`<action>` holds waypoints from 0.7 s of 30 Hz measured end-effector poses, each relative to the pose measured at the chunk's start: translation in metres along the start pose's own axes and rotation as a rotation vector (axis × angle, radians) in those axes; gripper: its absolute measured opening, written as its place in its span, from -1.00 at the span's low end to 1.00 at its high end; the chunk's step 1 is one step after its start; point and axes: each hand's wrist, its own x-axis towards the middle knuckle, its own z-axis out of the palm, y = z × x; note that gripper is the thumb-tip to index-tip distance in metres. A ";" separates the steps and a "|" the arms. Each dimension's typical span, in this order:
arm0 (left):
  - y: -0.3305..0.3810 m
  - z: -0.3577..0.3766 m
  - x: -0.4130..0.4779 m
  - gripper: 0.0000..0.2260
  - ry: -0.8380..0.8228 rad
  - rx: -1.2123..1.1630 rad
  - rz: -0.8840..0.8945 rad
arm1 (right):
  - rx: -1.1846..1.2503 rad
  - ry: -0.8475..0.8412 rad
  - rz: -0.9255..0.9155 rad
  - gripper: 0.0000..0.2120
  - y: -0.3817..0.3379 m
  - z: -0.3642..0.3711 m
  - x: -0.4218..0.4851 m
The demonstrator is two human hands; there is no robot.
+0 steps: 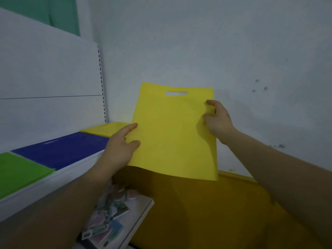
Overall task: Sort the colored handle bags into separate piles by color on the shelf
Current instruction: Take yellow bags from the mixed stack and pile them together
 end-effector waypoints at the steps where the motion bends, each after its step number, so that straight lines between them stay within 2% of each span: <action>1: -0.003 0.005 0.013 -0.54 -0.004 -0.004 0.005 | -0.009 0.016 0.006 -0.56 0.002 0.002 0.012; 10: -0.040 0.031 0.101 -0.56 -0.032 -0.035 0.037 | -0.045 0.078 0.008 -0.56 0.025 0.039 0.082; 17: -0.066 0.043 0.132 -0.55 -0.026 -0.035 -0.009 | -0.033 0.018 -0.032 -0.57 0.046 0.067 0.127; 21: -0.072 0.046 0.147 -0.56 0.056 -0.018 -0.038 | 0.000 -0.034 -0.080 -0.57 0.055 0.089 0.158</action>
